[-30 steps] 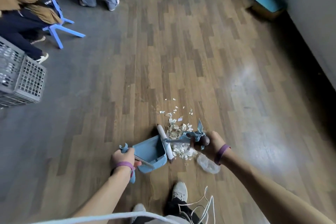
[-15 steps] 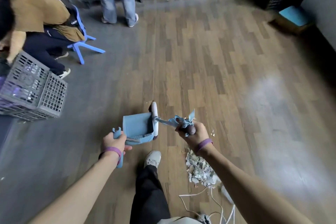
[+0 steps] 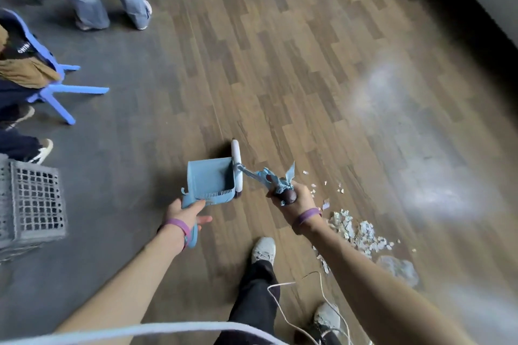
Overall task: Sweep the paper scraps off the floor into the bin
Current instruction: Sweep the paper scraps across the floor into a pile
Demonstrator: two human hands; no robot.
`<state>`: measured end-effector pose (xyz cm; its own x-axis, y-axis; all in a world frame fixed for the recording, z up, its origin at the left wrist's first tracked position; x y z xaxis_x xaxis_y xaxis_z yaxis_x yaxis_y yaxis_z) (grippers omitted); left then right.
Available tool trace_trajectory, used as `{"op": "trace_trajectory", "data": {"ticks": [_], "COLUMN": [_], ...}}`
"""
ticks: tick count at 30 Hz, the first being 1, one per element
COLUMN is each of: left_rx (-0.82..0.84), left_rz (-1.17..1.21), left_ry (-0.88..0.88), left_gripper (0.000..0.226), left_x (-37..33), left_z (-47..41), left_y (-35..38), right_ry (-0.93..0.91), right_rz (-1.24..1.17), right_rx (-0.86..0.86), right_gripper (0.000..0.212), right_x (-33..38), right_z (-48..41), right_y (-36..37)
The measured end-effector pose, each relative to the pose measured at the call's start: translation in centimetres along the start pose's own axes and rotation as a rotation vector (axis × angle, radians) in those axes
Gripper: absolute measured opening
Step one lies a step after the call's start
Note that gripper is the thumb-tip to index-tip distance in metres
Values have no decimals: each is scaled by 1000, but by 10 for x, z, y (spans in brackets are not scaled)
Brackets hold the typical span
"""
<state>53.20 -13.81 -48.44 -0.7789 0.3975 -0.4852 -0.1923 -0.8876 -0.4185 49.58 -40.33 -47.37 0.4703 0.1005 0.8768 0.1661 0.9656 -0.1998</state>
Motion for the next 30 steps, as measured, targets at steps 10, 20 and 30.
{"op": "trace_trajectory", "data": {"ticks": [10,20,30], "left_rx": [170,373,550], "left_rz": [-470,-774,-907], "left_ry": [193,374,425], "left_gripper": [21,26,30], "left_x": [-41,-14,57], "left_z": [1,92,171], "left_y": [91,225,305], "right_ry": [238,342,386], "right_rz": [-187,-138,-206], "right_rx": [-249,-627,-924], "right_gripper": [22,7,32], "right_x": [-76,-149,-198], "right_z": [68,222,348], "right_y": [-94,-180,-216]}}
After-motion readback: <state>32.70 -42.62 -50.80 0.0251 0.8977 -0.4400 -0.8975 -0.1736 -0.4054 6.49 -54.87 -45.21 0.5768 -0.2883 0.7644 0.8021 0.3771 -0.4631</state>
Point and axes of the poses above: each hand's wrist, its own z-axis away from the middle knuckle, its own y-axis out of the palm, x = y × z, the point moved 8 cm from there along -z, towards the middle knuckle, and after that the axes turned 9 degrees about -z, right-handed, at the moved point
